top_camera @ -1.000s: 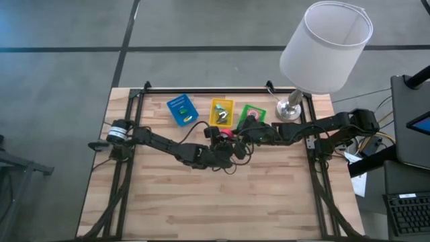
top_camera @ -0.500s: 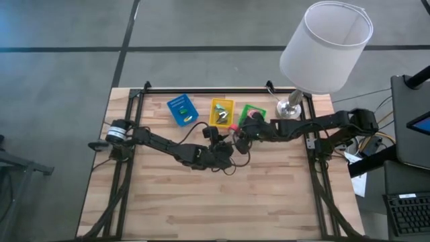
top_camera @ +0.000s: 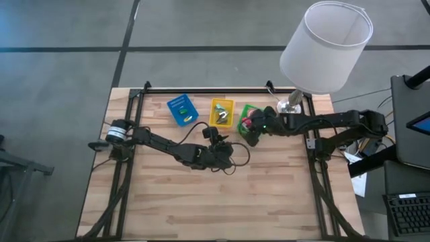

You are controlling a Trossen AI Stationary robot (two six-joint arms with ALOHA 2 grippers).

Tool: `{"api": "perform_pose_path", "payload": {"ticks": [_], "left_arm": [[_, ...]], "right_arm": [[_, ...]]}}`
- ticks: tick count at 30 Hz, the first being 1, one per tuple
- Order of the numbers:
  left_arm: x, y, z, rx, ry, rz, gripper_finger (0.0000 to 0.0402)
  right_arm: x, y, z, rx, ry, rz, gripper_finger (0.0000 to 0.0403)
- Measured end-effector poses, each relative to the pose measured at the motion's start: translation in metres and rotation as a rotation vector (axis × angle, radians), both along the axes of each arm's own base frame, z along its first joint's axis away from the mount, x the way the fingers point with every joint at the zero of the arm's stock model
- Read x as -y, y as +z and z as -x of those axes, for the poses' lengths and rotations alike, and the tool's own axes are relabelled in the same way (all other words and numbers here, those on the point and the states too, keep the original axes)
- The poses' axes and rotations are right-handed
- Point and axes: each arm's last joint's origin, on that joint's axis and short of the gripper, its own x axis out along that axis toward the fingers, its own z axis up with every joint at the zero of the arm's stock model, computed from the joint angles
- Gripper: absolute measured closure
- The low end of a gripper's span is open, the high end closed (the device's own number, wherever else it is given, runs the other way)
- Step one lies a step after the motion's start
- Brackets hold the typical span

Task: Pick and place Stapler, Stapler remover, tape
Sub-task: Put the red tape into the green bin

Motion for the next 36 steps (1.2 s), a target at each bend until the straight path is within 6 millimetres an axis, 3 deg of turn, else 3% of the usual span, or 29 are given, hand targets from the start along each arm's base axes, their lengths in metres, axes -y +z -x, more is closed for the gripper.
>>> {"api": "perform_pose_path", "payload": {"ticks": [7, 13, 20, 26, 36], "left_arm": [[0.0, 0.0, 0.0, -0.001, -0.003, 0.003, 0.0239], [0.0, -0.001, -0.001, 0.005, -0.029, 0.046, 0.0239], [0.0, -0.001, -0.001, 0.006, -0.028, 0.047, 0.0239], [0.0, -0.001, -0.001, 0.006, -0.028, 0.047, 0.0239], [0.0, -0.002, -0.001, 0.005, -0.027, 0.046, 0.0239]], "right_arm": [[0.015, -0.019, 0.028, 0.109, -0.014, -0.068, 0.0282], [0.032, -0.036, 0.041, 0.324, 0.077, -0.18, 0.0277], [0.041, -0.051, 0.054, 0.282, 0.017, -0.205, 0.0278], [0.038, -0.051, 0.054, 0.298, 0.095, -0.28, 0.0272], [0.038, -0.056, 0.056, 0.29, 0.057, -0.272, 0.0281]]}}
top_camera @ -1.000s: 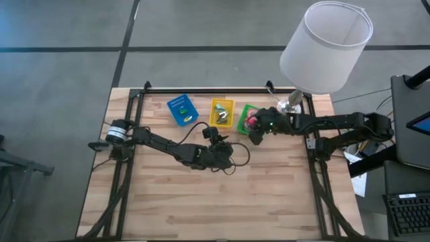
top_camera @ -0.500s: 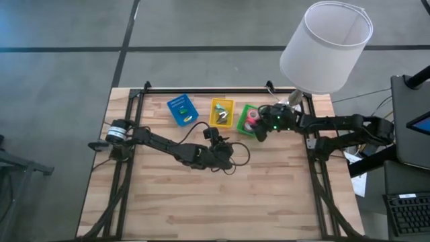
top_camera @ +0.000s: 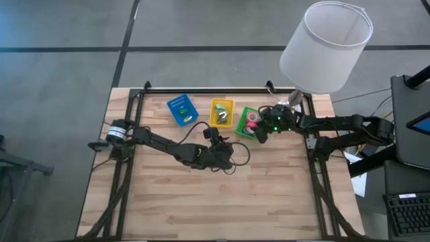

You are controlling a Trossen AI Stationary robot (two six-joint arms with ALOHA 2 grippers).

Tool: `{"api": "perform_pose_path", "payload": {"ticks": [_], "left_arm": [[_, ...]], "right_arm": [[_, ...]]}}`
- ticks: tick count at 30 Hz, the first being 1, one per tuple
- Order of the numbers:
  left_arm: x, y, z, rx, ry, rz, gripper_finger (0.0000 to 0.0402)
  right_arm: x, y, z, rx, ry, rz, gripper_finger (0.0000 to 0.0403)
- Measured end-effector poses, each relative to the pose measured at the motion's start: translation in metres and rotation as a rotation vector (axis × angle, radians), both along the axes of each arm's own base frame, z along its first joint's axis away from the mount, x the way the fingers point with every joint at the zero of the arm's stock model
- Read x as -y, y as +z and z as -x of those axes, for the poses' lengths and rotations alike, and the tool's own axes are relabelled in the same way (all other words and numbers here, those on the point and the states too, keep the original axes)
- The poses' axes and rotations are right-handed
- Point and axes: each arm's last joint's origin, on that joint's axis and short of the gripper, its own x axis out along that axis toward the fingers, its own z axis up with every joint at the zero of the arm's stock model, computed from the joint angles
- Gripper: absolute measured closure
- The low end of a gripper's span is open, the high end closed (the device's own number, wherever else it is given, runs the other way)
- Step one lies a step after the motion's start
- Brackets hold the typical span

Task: Pick and place Stapler, Stapler remover, tape
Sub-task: Put the red tape into the green bin

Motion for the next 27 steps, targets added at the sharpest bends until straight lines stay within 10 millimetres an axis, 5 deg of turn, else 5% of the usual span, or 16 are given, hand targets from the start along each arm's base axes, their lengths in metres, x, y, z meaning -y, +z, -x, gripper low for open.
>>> {"api": "perform_pose_path", "payload": {"ticks": [15, 27], "left_arm": [[-0.0008, 0.0, -0.0001, 0.0, 0.002, 0.0, 0.0239], [-0.0012, 0.0, -0.0002, 0.0, 0.003, 0.0, 0.0239]], "right_arm": [[0.0033, -0.0087, 0.0095, -0.168, -0.168, 0.108, 0.0248], [0.0042, -0.0032, 0.0061, -0.161, -0.152, 0.102, 0.0295]]}}
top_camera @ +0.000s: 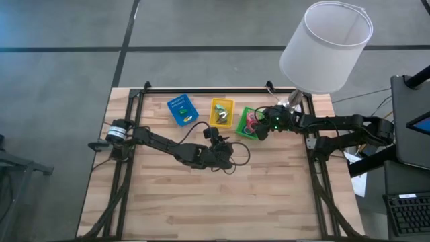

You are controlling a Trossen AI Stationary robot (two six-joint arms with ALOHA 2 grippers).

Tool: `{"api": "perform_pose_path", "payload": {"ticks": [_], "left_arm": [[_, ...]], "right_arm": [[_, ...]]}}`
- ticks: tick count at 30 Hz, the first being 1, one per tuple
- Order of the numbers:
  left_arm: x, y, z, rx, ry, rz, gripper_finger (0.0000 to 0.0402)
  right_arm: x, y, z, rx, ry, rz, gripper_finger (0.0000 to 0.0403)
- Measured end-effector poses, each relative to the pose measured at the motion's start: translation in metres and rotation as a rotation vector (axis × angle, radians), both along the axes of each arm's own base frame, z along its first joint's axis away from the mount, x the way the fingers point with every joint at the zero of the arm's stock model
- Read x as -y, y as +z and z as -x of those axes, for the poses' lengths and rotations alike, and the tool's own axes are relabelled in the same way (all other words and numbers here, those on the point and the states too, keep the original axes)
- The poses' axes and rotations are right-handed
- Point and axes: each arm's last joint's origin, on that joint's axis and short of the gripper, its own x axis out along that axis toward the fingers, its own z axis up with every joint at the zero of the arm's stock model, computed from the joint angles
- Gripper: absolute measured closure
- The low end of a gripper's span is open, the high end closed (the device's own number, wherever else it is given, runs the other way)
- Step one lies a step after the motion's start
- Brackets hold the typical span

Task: Pick and place Stapler, Stapler remover, tape
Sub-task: Put the red tape into the green bin

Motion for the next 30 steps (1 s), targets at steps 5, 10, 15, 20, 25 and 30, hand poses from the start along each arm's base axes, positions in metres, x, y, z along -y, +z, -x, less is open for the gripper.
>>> {"api": "perform_pose_path", "payload": {"ticks": [5, 10, 15, 20, 25, 30], "left_arm": [[0.0, 0.0, 0.0, 0.0, 0.0, 0.0, 0.0239], [0.0, 0.0, 0.0, 0.0, 0.0, 0.0, 0.0239], [0.0, 0.0, 0.0, 0.0, 0.001, 0.0, 0.0239], [-0.001, 0.0, 0.0, 0.0, 0.002, -0.001, 0.0239], [-0.001, 0.0, 0.0, 0.0, 0.002, 0.0, 0.0239], [-0.001, 0.0, 0.0, 0.0, 0.003, 0.0, 0.0239]], "right_arm": [[0.0, 0.0, 0.0, -0.021, 0.027, 0.02, 0.0347], [0.0, 0.002, -0.001, -0.007, 0.061, 0.011, 0.0375], [-0.002, 0.014, -0.01, 0.069, 0.153, -0.039, 0.0369], [-0.009, 0.013, -0.015, 0.057, 0.194, -0.042, 0.0366], [-0.008, 0.005, -0.017, 0.012, 0.186, -0.037, 0.0365], [-0.004, -0.001, -0.018, -0.058, 0.111, 0.026, 0.0365]]}}
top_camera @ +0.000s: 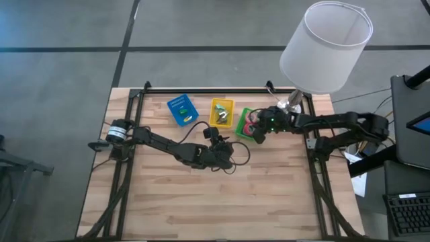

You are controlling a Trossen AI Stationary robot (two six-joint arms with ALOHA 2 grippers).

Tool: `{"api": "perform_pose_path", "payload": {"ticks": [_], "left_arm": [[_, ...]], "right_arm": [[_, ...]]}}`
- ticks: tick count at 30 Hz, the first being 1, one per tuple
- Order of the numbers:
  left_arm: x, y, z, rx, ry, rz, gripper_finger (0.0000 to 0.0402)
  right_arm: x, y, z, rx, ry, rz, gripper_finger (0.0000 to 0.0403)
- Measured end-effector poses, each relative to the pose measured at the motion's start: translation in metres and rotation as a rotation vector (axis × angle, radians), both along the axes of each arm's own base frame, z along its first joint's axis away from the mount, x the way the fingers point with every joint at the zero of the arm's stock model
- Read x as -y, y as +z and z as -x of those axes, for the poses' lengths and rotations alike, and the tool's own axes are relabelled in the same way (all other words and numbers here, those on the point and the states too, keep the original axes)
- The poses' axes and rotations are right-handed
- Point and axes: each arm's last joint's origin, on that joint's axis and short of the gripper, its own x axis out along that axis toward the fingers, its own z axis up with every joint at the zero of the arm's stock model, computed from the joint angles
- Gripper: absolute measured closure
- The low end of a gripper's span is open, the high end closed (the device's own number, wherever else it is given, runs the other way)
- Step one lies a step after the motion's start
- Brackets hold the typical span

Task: Pick and place Stapler, Stapler remover, tape
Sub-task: Put the red tape into the green bin, then return to Home Position

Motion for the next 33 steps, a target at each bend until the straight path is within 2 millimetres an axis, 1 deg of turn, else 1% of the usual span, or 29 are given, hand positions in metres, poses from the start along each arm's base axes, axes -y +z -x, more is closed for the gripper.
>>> {"api": "perform_pose_path", "payload": {"ticks": [8, 14, 17, 20, 23, 27, 29, 33], "left_arm": [[0.0, 0.0, 0.0, 0.0, 0.001, 0.0, 0.0239], [0.0, 0.0, 0.0, 0.0, 0.001, 0.0, 0.0239], [0.0, 0.0, 0.0, 0.0, 0.0, 0.0, 0.0239], [0.003, 0.003, 0.001, 0.007, -0.007, 0.001, 0.0239], [0.009, 0.017, 0.008, 0.028, -0.023, 0.009, 0.0239], [0.018, 0.045, 0.025, 0.066, -0.046, 0.03, 0.0239], [0.022, 0.059, 0.038, 0.062, -0.053, 0.043, 0.0239], [0.027, 0.077, 0.069, 0.061, -0.045, 0.097, 0.0239]], "right_arm": [[0.002, -0.002, -0.006, -0.012, 0.011, -0.014, 0.036], [0.003, -0.006, -0.009, -0.038, 0.02, -0.013, 0.0324], [0.003, -0.005, -0.009, -0.051, 0.033, -0.009, 0.0303], [0.003, 0.001, -0.009, -0.072, 0.035, -0.015, 0.0288], [0.002, 0.012, -0.007, -0.097, 0.046, -0.013, 0.0279], [0.0, 0.029, -0.002, -0.112, 0.074, 0.006, 0.0271], [-0.004, 0.036, 0.001, -0.115, 0.101, 0.023, 0.0269], [-0.017, 0.057, 0.012, -0.112, 0.161, 0.048, 0.0272]]}}
